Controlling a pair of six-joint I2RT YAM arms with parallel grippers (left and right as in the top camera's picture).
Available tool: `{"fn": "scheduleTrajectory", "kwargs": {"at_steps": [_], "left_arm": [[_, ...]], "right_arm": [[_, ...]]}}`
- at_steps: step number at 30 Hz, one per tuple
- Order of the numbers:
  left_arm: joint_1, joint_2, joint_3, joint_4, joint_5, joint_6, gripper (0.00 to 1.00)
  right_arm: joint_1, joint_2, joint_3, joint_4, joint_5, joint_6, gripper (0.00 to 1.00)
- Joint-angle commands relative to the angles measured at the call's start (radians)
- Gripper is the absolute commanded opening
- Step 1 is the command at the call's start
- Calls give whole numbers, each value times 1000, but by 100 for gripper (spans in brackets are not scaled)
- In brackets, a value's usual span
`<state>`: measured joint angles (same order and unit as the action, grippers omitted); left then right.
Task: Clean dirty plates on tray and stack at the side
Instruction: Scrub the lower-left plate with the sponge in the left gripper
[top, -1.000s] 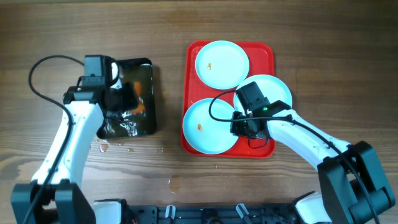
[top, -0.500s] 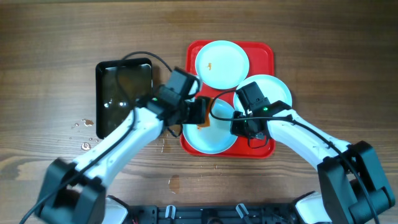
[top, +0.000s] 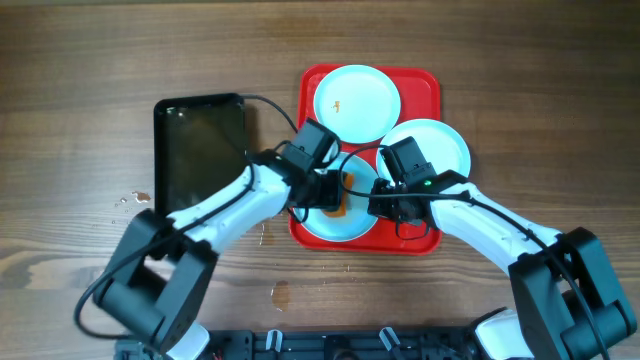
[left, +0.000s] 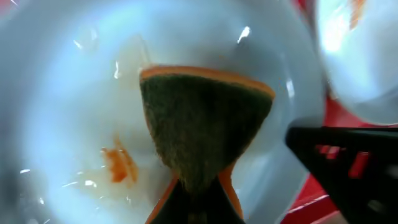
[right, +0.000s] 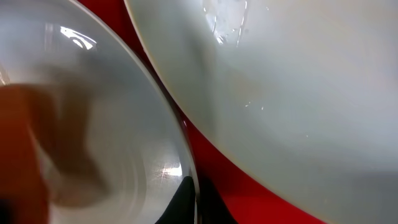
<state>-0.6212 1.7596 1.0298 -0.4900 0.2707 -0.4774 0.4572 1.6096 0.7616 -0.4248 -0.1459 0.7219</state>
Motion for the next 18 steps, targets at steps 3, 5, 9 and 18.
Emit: {"fn": "scheduleTrajectory", "kwargs": {"at_steps": [3,5,9,18], "left_arm": [[-15,121,10,4,-72,2,4],[-13,133,10,-19,-183,2,4],[26,129,10,-72,-338,1,4],[85,114,66,-147,-447,1,4]], "right_arm": [[5,21,-35,-6,19,14,4],[5,21,-35,-11,19,14,4],[5,21,-35,-62,59,73,4],[5,21,-35,-156,132,119,4]]}}
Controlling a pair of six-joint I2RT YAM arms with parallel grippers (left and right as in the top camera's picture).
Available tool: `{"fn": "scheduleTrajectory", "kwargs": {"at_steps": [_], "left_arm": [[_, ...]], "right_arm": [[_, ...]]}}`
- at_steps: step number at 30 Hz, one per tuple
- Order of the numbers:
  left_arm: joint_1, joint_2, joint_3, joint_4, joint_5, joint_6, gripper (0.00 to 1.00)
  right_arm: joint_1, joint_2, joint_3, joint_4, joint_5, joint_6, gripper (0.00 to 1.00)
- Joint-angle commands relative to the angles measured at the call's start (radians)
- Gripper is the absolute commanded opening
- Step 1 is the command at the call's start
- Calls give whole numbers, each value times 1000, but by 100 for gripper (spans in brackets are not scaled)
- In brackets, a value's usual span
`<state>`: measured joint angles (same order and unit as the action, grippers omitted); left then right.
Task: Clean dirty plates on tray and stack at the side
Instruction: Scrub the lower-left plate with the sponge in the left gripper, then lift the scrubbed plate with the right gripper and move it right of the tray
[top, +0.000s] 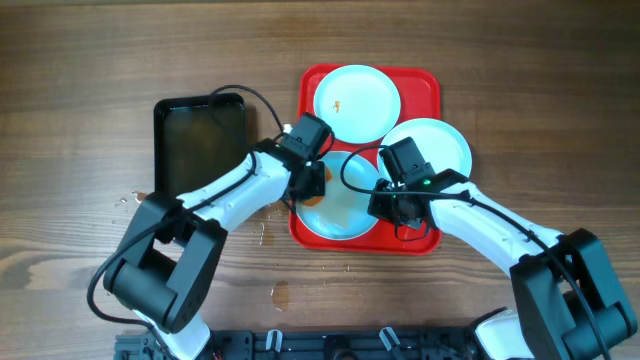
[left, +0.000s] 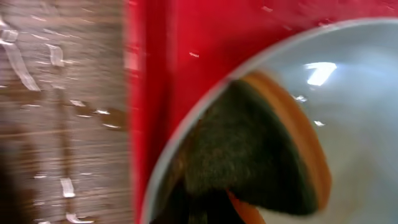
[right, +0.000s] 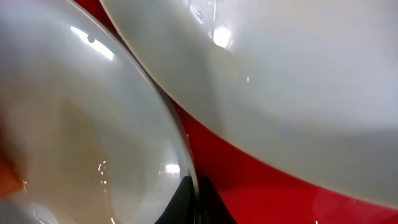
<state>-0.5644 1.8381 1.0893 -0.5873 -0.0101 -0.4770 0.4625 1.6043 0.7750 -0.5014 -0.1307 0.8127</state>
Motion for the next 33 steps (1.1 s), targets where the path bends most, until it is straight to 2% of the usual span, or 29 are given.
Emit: {"fn": "scheduleTrajectory", "kwargs": {"at_steps": [1,6,12,16,18,21,25,33], "left_arm": [[28,29,23,-66,-166,1,4],[33,-44,93,-141,-156,-3,4],[107,-232,95,-193,-43,-3,4],[250,-354,95,-300,-20,28,4],[332,-370,93,-345,-29,87,4],[452,-365,53,-360,-24,108,4],[509,-365,-23,-307,-16,129,4],[510,-365,-52,-275,-13,134,4]], "right_arm": [[-1,27,-48,-88,127,27,4],[-1,26,-48,-112,139,21,4],[-1,-41,-29,-123,137,-112,4],[-1,-133,-17,-123,105,-246,4],[-1,-177,-17,-121,88,-311,4],[-1,-233,-16,-112,96,-414,4],[-1,-291,-9,-140,341,-391,4],[34,-372,25,-64,578,-499,4]]}}
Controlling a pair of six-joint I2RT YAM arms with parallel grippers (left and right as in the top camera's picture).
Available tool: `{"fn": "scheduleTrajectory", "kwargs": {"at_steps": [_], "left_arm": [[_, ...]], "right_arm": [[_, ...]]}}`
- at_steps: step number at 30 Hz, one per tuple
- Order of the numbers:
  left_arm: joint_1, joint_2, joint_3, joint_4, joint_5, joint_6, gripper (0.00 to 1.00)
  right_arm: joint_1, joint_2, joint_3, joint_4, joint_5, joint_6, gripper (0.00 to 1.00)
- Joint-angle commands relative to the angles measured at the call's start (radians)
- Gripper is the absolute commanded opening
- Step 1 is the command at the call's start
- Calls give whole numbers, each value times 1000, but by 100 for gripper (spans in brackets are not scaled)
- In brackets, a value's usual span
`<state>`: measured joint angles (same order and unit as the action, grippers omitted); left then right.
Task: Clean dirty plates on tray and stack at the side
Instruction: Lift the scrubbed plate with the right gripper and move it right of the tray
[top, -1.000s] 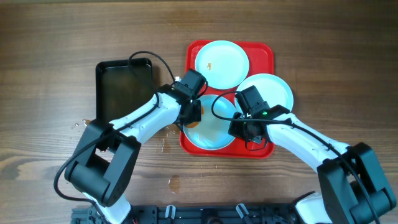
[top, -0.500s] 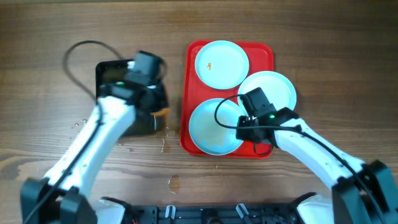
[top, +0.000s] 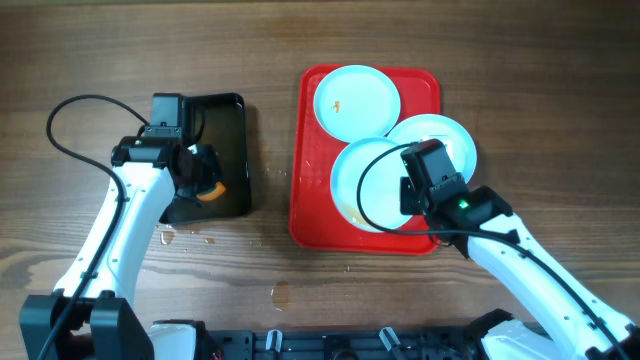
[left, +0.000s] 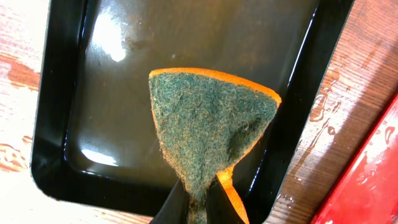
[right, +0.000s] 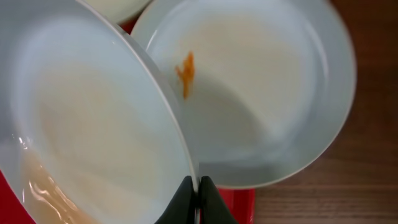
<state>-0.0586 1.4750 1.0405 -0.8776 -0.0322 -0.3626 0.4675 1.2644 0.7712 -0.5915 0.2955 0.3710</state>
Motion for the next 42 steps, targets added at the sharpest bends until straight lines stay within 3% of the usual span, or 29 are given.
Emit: {"fn": "scheduleTrajectory", "kwargs": {"at_steps": [1,15,20,42], "left_arm": [[5,-2,-3,18,9,19,4],[5,-2,-3,32,9,19,4],[5,-2,-3,32,9,19,4],[5,-1,-69,85,5,95,4]], "right_arm": [[53,-32,34,40,197,-67,4],[561,-32,53,192,925,-347,4],[585,-32,53,237,929,-452,4],[585,-32,53,240,939,-449,4]]}}
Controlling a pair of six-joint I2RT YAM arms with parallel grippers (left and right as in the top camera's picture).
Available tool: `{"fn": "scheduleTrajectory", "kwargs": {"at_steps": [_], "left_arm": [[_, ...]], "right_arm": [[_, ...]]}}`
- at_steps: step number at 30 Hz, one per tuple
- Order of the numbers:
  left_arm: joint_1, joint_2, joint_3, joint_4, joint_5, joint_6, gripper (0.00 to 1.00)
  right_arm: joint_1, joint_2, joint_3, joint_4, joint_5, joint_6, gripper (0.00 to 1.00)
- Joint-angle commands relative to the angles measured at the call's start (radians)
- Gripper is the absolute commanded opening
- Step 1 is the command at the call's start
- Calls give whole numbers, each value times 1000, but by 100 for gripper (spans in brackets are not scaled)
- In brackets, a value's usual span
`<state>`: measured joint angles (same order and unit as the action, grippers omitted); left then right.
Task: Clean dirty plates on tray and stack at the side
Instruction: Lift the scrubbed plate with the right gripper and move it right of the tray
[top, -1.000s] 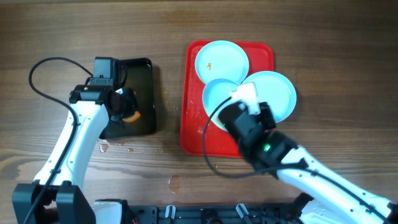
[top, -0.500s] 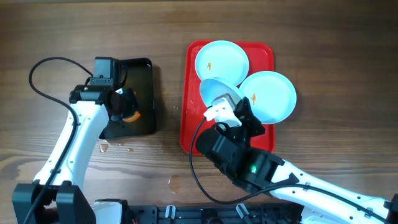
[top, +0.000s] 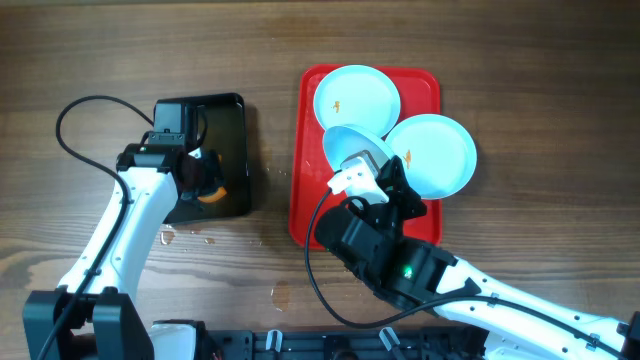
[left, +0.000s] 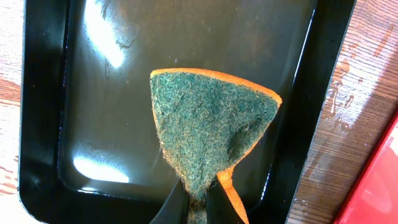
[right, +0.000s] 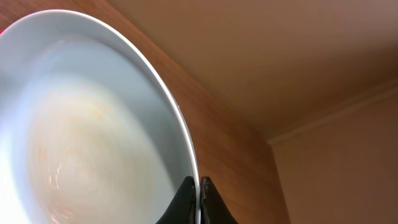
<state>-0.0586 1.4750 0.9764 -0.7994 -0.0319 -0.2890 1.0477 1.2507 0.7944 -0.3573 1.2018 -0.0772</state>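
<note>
My left gripper (left: 198, 200) is shut on a green and orange sponge (left: 211, 124) that hangs over the black tray (left: 93, 93); seen from overhead the sponge (top: 208, 183) is near that tray's front right corner. My right gripper (right: 198, 191) is shut on the rim of a white plate (right: 93, 143) with a faint wet film, held high and tilted. From overhead that plate (top: 350, 148) hangs over the red tray (top: 310, 215). Two plates with orange stains lie below: one (top: 357, 98) at the tray's back, one (top: 432, 155) over its right edge.
Water drops (top: 168, 236) lie on the wooden table in front of the black tray, and a wet spot (top: 281, 295) lies near the front edge. The raised right arm (top: 400, 265) covers the red tray's front right part.
The right arm has risen toward the overhead camera with the plate, which is now steeply tilted over the red tray. The left gripper still holds the sponge over the black tray, shifted slightly.
First the sponge lay on the stained front plate while my right gripper pinched its rim. Then the sponge was at that plate's left edge. Later the sponge was over the black tray and the plate was off the red tray. Now the plate is higher and tilted.
</note>
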Motion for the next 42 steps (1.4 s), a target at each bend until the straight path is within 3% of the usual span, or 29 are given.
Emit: {"fn": "scheduleTrajectory", "kwargs": {"at_steps": [1,23,25,27,30,32,33,35,37,38,39,41,42], "left_arm": [[5,-1,-5,7,5,21,4],[5,-1,-5,8,5,21,4],[5,-1,-5,8,5,21,4],[5,-1,-5,8,5,20,4],[5,-1,-5,8,5,21,4],[5,-1,-5,8,5,20,4],[5,-1,-5,10,6,20,4],[5,-1,-5,10,9,21,4],[5,-1,-5,10,9,21,4],[5,-1,-5,10,9,20,4],[5,-1,-5,9,9,20,4],[5,-1,-5,7,9,21,4],[5,-1,-5,8,9,21,4]], "right_arm": [[5,-18,29,6,32,0,4],[-7,-14,29,10,7,26,4],[21,-20,33,21,20,-72,4],[-10,-15,32,33,100,37,4],[10,-27,39,39,-25,-153,4],[-10,-20,39,75,75,-67,4],[-20,-24,39,76,23,-56,4],[-16,-30,39,81,-33,-207,4],[-39,-28,39,114,25,-65,4],[-35,-43,40,90,-90,-134,4],[-33,-45,39,82,-74,-128,5],[-42,-44,39,69,-73,-4,4],[-43,-46,40,47,-188,-5,4]]}}
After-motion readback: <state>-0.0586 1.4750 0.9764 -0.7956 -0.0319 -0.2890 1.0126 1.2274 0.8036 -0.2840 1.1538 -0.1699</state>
